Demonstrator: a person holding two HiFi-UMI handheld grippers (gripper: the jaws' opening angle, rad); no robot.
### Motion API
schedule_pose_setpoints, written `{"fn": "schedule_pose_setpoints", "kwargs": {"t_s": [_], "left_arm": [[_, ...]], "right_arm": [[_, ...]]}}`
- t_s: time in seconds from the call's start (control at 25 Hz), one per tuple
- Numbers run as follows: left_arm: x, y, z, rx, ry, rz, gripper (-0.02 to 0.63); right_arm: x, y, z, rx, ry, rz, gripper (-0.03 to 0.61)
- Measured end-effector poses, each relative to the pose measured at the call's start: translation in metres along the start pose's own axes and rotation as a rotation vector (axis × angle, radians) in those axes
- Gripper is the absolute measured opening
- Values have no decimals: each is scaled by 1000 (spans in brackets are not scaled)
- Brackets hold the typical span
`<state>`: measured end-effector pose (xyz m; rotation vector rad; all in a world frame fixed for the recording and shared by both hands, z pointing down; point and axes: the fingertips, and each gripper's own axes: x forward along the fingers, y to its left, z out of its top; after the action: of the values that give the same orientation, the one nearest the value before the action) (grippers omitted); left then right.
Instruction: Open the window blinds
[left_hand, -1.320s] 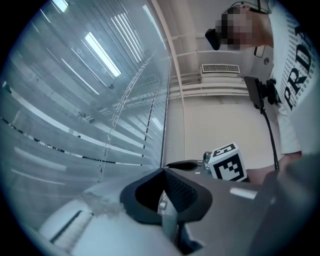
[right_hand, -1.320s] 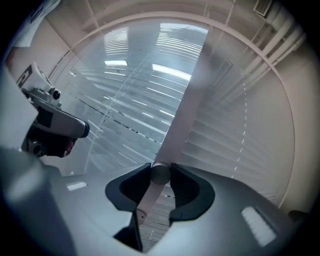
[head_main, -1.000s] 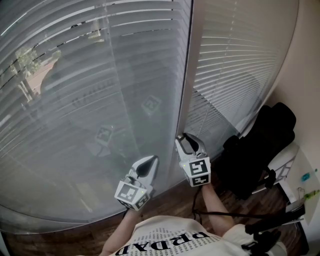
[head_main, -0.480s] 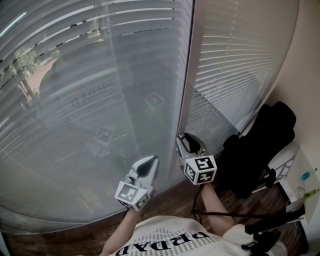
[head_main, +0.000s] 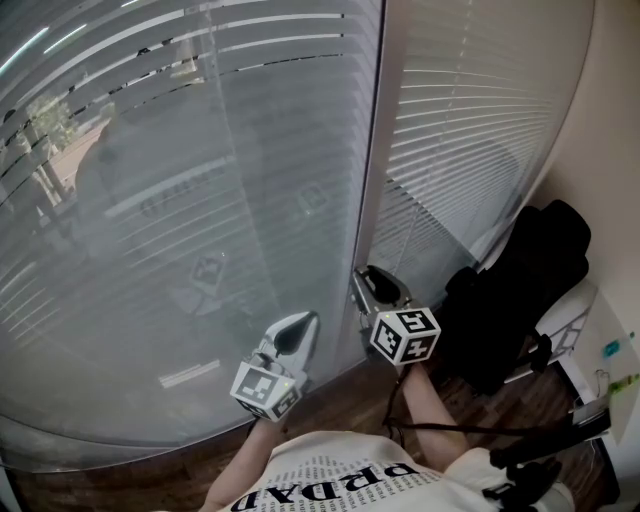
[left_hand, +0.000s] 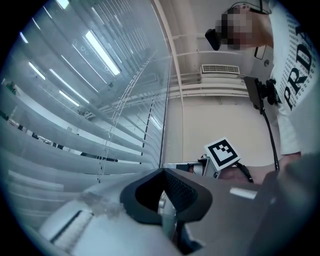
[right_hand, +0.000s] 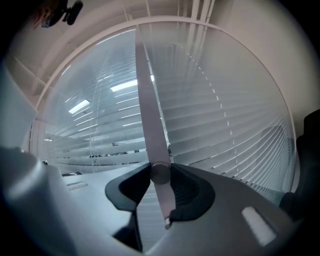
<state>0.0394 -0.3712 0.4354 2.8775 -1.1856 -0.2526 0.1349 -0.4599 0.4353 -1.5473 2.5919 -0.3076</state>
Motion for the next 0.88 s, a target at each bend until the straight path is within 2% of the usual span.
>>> {"fn": "schedule_pose_setpoints", "kwargs": {"t_s": [0.08,0.16,0.4,0.56,0.72,0.88], "left_arm": [[0,0,1,1,0,-1,-8],[0,1,1,3,0,1,-8],[-2,6,3,6,-3,15,-8],[0,3,0,1,3,11,-8],[1,2,0,-5,9,14,-8],[0,3,1,2,4,13,-8]], "right_arm": [[0,0,0,-33,-9,-10,135],[0,0,0,-118,-4,-22,135],[-4,13,3,-620,71,-29,153],[1,15,-2,-839,117,-39,153],[4,13,-7,-948,129,-68,146],[4,13,-7,-937,110,-70,140]]}}
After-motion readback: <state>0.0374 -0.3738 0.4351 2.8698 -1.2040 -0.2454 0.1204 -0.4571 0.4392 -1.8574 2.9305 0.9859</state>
